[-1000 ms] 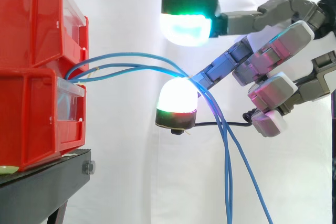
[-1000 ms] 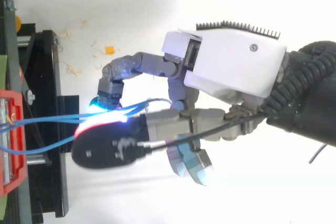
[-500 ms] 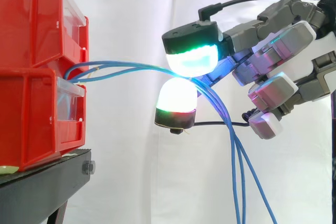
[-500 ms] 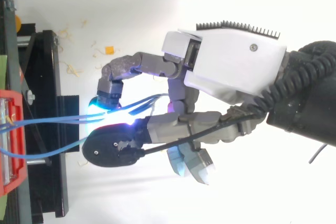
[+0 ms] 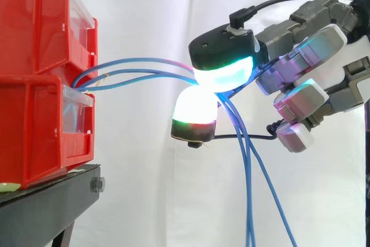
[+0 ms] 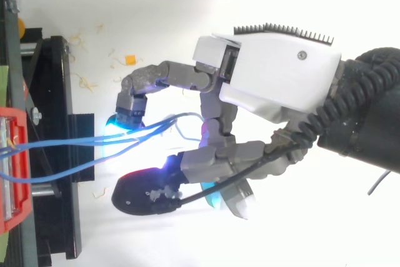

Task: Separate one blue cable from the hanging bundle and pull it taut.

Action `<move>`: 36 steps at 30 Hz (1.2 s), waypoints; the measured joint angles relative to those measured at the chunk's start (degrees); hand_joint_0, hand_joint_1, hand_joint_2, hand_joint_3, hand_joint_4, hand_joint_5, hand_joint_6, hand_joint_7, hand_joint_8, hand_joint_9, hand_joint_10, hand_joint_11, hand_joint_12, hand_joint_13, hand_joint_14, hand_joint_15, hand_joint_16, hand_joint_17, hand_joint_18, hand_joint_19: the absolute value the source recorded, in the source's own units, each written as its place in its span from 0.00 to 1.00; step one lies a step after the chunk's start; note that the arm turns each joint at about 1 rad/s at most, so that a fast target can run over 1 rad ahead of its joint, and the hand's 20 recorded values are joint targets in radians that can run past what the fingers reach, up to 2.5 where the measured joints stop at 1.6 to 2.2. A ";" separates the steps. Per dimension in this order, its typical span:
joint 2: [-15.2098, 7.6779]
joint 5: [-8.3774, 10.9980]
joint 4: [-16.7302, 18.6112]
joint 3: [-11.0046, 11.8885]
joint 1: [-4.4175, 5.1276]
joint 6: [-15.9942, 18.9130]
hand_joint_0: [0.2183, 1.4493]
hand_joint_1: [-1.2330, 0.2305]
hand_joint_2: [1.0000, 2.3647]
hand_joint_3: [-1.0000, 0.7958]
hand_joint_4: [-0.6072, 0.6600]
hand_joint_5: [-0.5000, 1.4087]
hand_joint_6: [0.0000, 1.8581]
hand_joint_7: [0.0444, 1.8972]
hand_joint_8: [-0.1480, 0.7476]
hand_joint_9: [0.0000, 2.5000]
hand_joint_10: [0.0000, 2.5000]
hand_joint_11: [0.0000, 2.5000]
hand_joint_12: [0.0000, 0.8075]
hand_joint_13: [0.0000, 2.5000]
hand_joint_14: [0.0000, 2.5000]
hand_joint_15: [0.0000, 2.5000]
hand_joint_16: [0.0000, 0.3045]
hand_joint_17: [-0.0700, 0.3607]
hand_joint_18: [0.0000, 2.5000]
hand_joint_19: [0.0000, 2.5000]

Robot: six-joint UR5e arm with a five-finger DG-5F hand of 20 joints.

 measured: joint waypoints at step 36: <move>0.00 0.07 0.01 0.04 0.07 -0.02 0.17 0.48 0.00 0.28 0.63 0.33 0.27 0.58 0.41 0.81 0.01 0.16 0.39 0.62 0.01 0.25 0.23 0.53 0.49 0.25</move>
